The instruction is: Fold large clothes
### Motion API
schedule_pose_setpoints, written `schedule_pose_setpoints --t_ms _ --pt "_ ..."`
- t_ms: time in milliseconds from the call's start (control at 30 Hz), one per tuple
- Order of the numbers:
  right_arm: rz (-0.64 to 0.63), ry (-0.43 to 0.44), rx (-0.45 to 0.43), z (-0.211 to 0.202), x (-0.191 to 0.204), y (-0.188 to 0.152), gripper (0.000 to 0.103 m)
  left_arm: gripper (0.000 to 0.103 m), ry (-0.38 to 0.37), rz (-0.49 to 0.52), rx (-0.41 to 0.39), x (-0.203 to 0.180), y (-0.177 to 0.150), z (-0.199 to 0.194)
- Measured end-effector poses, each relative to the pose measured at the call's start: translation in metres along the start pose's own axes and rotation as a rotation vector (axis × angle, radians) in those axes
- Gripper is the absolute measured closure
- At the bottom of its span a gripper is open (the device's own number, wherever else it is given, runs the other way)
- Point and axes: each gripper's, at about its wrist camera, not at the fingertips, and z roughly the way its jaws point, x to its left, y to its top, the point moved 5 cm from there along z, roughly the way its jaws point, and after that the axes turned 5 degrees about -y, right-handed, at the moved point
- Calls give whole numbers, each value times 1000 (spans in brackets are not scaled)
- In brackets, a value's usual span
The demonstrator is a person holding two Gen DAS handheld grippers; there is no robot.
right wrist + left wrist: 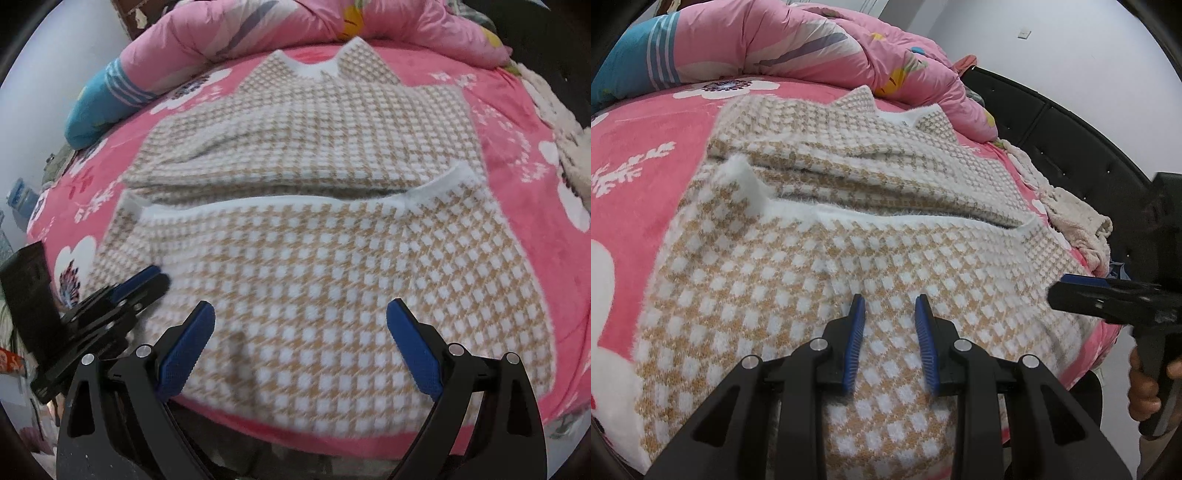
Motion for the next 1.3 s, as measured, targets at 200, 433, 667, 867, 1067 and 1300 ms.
schedule_pose_setpoints --t_ms 200,433,667,867,1067,1300 --pt "-73 -13 -29 -20 24 -9 13 75 -5 -3 -1 1 0 0" --pt "1 -9 106 38 8 -29 9 75 -5 -13 -4 1 -1 -2" --pt "1 -34 127 39 10 -26 9 75 -18 -23 -2 1 -2 -3" --pt "2 -36 137 48 14 -15 9 75 -16 -23 -2 1 -2 -2" --pt "-2 -39 145 56 14 -9 8 75 -22 -25 -3 1 -1 -3" --pt "-3 -40 145 57 15 -7 8 75 -27 -24 -3 0 -2 -3"
